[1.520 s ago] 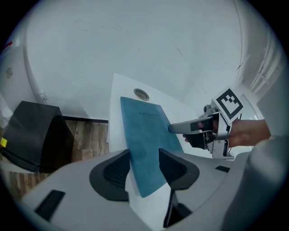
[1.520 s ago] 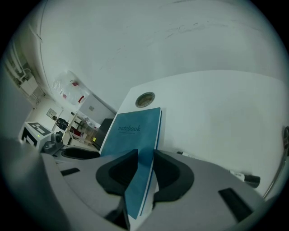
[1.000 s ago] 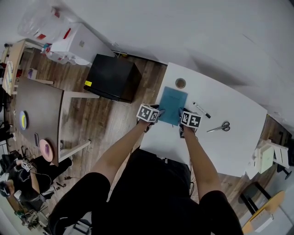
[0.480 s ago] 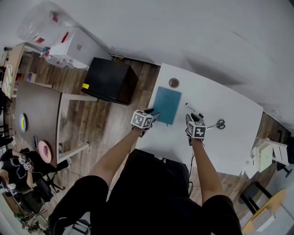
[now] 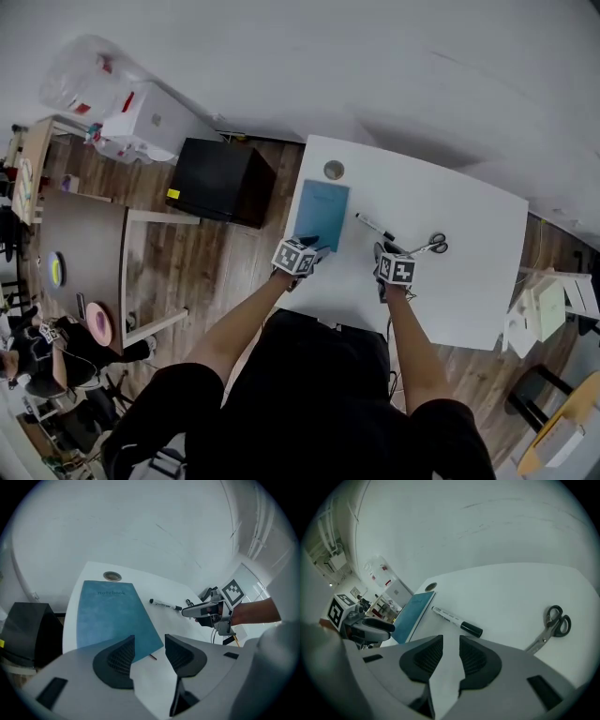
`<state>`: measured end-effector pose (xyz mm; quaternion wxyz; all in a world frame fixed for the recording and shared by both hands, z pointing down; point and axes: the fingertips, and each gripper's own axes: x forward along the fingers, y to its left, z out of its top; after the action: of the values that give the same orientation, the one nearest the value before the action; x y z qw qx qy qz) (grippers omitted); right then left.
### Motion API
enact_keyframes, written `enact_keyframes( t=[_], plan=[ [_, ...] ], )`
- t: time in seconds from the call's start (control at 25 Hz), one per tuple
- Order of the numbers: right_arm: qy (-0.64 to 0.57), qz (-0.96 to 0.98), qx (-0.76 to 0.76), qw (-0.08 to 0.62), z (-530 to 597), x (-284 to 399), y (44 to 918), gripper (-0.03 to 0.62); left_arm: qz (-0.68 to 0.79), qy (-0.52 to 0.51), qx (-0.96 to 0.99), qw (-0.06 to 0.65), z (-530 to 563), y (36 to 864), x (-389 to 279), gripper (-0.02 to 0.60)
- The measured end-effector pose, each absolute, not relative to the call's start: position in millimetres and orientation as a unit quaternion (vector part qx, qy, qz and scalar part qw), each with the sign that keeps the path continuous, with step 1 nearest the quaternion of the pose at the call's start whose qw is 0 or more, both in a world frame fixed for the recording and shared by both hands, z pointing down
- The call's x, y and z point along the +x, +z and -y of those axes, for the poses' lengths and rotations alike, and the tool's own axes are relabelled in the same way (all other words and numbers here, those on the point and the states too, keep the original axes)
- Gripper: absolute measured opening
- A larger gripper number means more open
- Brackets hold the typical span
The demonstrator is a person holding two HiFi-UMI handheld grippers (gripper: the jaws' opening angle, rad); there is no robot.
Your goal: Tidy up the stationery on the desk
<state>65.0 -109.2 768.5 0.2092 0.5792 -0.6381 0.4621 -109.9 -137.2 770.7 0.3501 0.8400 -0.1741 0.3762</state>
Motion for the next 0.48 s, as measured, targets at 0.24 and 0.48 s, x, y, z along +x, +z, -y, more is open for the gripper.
enact_keyframes(
  t=[0.24,0.48],
  plan=[
    [0.475,0.652,0.562,0.184,83.8,64.3,766.6,0.117,0.145,0.393,0.849,0.321,117.2,761.3,-75.7,0.206],
    [0.480,0.668,0.538,0.184,55.7,58.4,769.1,0.066,0.093,0.442,0.858,0.244,103.9,767.9,-46.8,0.206]
  ],
)
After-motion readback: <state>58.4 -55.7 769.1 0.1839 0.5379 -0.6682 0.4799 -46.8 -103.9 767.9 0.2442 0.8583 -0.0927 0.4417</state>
